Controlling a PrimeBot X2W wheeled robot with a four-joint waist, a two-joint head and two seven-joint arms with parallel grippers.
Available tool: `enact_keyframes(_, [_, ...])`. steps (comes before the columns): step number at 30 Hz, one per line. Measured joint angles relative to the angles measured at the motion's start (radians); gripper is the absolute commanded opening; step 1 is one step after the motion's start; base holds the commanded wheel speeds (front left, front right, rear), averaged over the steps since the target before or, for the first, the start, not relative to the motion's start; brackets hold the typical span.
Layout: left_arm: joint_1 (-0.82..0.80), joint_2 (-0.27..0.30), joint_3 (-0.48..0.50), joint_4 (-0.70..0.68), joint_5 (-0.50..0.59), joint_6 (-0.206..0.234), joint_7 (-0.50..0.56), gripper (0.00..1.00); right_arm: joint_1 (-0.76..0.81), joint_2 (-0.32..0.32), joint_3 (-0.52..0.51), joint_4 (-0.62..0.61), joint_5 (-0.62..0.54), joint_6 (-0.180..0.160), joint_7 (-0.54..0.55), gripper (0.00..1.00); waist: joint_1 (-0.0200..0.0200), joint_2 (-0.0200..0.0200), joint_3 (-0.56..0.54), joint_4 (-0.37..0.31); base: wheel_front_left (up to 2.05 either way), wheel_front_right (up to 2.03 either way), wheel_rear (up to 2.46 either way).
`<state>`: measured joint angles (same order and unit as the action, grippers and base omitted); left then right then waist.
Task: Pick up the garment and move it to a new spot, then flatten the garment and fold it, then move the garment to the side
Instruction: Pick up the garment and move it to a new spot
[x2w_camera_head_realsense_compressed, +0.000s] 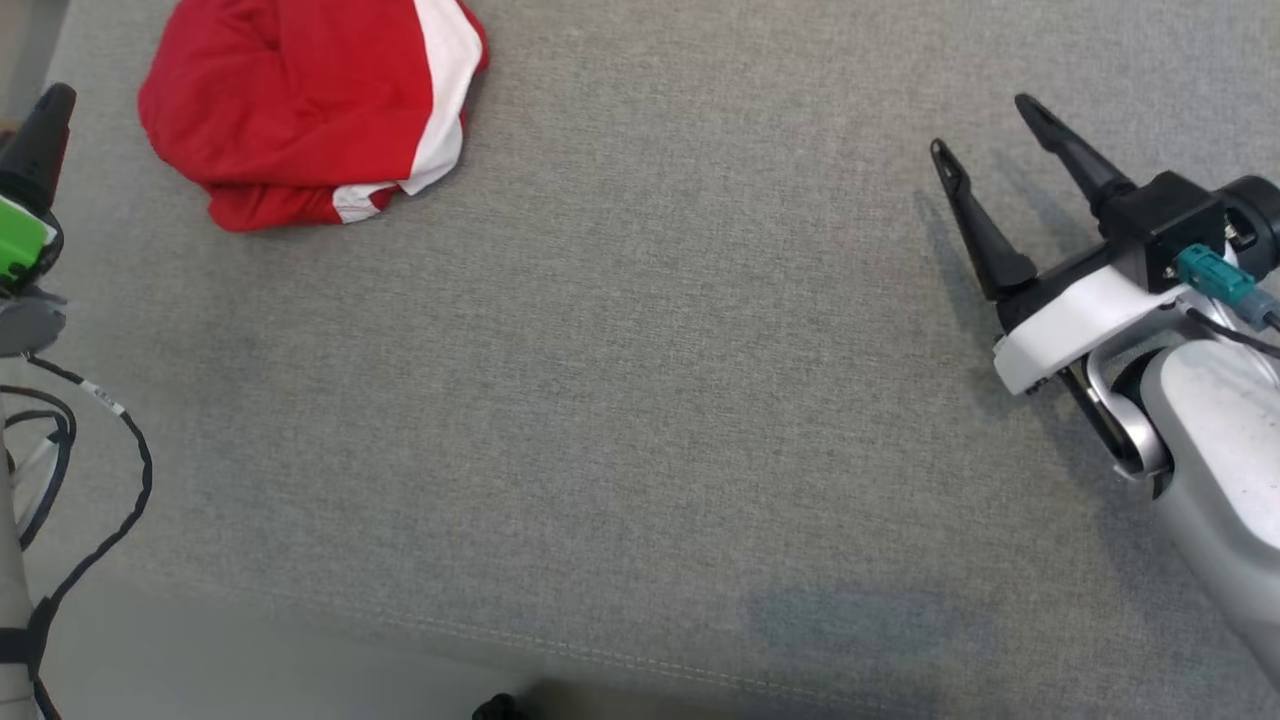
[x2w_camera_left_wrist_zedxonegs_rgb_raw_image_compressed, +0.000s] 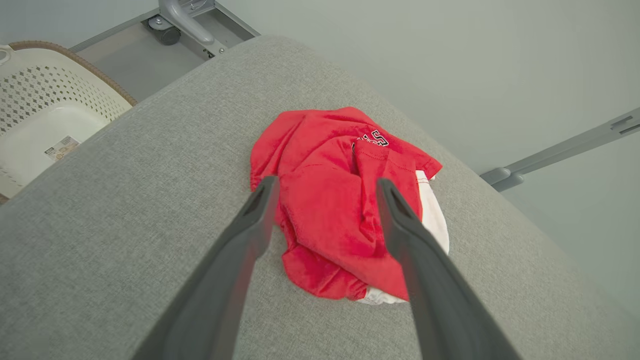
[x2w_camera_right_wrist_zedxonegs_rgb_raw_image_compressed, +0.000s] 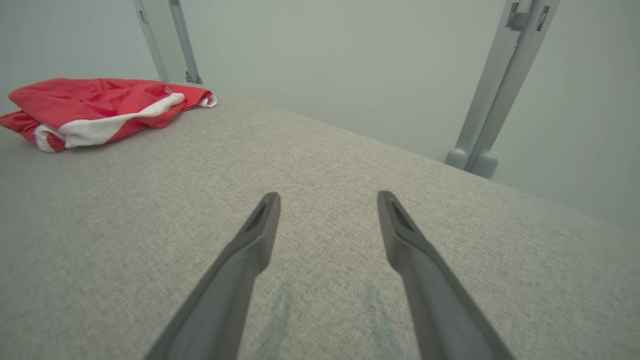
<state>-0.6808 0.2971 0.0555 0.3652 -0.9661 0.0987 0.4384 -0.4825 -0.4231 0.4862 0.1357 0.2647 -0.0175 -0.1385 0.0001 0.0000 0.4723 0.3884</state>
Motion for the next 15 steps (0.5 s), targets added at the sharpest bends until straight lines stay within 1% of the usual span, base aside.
enact_keyframes(5, [-0.059,-0.013,0.001,0.029,-0.008,0.007,0.002,1.00,-0.048,-0.032,-0.024,-0.023,-0.021,0.000,0.014,1.00,0.0001,0.0000,0.073,-0.028,0.00,0.00,0.00])
enact_keyframes(6, [-0.059,-0.013,0.001,0.029,-0.008,0.007,0.002,1.00,-0.048,-0.032,-0.024,-0.023,-0.021,0.000,0.014,1.00,0.0001,0.0000,0.073,-0.028,0.00,0.00,0.00])
enact_keyframes(15, [-0.122,-0.066,0.002,0.109,-0.016,0.008,-0.002,1.00,-0.131,-0.067,-0.054,-0.063,-0.039,0.000,0.024,1.00,0.0001,0.0000,0.201,-0.054,0.00,0.00,0.00])
